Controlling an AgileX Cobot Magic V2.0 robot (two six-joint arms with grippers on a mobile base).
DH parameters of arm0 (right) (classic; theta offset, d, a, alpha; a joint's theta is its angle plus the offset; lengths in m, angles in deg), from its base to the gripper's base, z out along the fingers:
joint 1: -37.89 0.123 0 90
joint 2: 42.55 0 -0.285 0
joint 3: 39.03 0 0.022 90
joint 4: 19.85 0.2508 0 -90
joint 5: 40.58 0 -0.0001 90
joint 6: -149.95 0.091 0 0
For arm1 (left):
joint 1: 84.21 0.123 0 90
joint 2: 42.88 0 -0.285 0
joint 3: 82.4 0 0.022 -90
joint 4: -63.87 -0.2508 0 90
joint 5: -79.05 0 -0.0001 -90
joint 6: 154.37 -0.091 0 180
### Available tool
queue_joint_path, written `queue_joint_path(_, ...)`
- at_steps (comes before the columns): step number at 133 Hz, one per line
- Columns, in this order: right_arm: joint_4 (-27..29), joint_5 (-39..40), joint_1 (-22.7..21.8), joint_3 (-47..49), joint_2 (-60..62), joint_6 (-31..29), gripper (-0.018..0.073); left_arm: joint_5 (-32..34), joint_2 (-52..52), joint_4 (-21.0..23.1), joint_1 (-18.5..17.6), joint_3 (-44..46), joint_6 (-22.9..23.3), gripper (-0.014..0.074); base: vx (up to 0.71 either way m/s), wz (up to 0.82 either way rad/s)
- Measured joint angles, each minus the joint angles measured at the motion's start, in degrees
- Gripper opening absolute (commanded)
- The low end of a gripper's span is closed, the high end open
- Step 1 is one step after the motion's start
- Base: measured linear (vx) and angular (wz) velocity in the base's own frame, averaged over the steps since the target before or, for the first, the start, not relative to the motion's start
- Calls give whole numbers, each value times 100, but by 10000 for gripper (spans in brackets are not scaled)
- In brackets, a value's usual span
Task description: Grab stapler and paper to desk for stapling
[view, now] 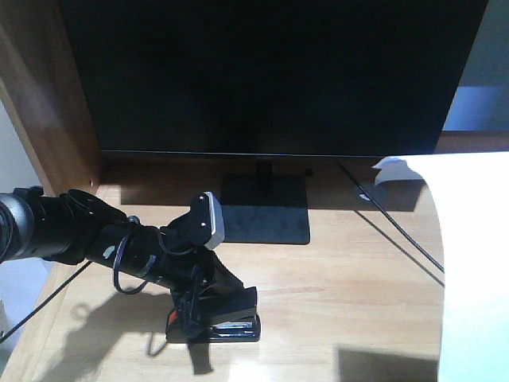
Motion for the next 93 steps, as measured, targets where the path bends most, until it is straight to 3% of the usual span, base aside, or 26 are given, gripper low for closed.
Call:
queue_joint_path(48, 423, -282, 0, 0, -543, -166, -3, 0, 0, 0, 0, 0, 0, -7, 0, 0)
queue_joint_path(93, 295, 1084, 0, 286, -2591, -166, -3, 0, 0, 0, 0, 0, 0, -6, 0, 0)
